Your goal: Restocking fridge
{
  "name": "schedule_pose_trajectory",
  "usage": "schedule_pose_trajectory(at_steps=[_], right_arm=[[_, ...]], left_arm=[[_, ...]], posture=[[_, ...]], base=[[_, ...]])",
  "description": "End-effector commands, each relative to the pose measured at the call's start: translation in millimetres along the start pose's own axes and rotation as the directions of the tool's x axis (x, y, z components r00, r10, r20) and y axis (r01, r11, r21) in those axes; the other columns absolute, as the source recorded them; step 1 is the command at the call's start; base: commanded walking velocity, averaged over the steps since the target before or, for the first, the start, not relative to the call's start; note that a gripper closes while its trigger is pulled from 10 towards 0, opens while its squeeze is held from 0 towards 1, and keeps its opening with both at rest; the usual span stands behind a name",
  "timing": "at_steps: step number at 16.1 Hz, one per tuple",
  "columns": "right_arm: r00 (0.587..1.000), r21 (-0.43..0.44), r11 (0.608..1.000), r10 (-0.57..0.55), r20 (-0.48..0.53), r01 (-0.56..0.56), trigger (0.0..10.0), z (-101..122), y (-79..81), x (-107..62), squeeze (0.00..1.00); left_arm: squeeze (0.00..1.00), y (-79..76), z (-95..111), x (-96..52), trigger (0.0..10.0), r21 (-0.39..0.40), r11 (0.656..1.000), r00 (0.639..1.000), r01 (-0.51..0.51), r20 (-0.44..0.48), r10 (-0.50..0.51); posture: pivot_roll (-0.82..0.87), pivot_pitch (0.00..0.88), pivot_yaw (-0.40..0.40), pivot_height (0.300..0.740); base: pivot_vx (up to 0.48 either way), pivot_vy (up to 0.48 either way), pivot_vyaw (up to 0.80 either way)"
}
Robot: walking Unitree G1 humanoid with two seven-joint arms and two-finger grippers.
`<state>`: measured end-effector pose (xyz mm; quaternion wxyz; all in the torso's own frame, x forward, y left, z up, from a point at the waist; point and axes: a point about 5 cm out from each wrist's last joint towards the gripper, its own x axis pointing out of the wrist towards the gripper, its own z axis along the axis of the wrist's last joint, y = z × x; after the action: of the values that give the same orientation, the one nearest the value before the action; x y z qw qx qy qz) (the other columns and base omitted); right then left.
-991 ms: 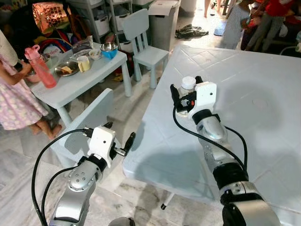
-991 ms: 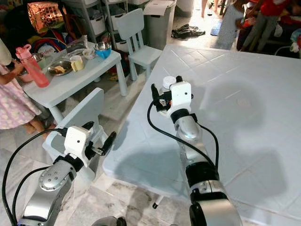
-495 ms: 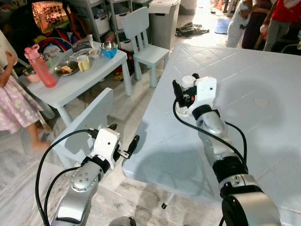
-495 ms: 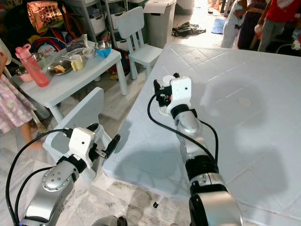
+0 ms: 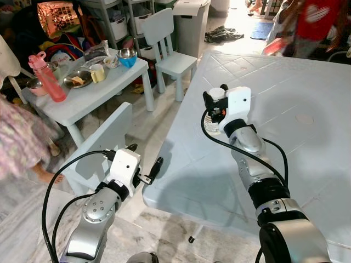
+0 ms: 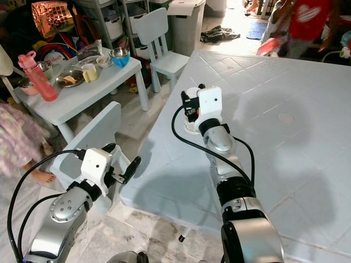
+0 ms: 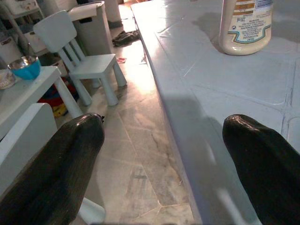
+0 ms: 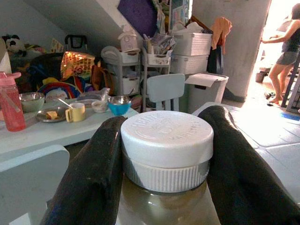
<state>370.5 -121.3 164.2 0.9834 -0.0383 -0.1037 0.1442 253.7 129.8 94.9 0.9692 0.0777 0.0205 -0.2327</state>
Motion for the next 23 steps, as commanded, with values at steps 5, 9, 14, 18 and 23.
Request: schedule_pose_trajectory(at_steps=[5,9,14,18,23], right_arm=[[0.998,-0.001,0.999,0.051,-0.036,-0.051,0.0,-0.7,10.3,-14.3,0.00],[0.994,0.054,0.993,0.106,0.012,-0.106,5.4,11.4,25.5,-26.5,0.00],[0.960,0.198,0.940,0.261,0.104,-0.277,10.0,29.9,56.2,-45.0,0.00],[0.944,0.163,0.930,0.320,0.077,-0.328,10.0,30.5,63.9,-56.3,0.00],[0.940,0.115,0.934,0.330,0.082,-0.338,10.0,33.8,61.5,-58.1,0.00]], left_arm=[[0.00,14.2,-1.6,4.5,10.0,0.037,0.995,0.994,-0.097,-0.042,0.099],[0.00,23.0,3.3,11.0,10.0,0.015,0.992,0.991,-0.129,-0.039,0.129],[0.00,23.3,2.5,11.0,10.0,0.010,0.990,0.989,-0.138,-0.044,0.138],[0.00,17.9,0.2,11.9,10.0,-0.013,0.991,0.990,-0.134,-0.048,0.133],[0.00,20.5,1.4,14.4,10.0,-0.039,0.986,0.986,-0.162,-0.047,0.160]], posture=[[0.04,0.091,0.051,0.740],[-0.01,0.124,0.043,0.740],[-0.03,0.134,0.035,0.740],[-0.04,0.129,0.034,0.740],[-0.03,0.122,0.041,0.740]], base=[[0.000,0.000,0.00],[0.000,0.000,0.00],[0.000,0.000,0.00],[0.000,0.000,0.00],[0.000,0.000,0.09]])
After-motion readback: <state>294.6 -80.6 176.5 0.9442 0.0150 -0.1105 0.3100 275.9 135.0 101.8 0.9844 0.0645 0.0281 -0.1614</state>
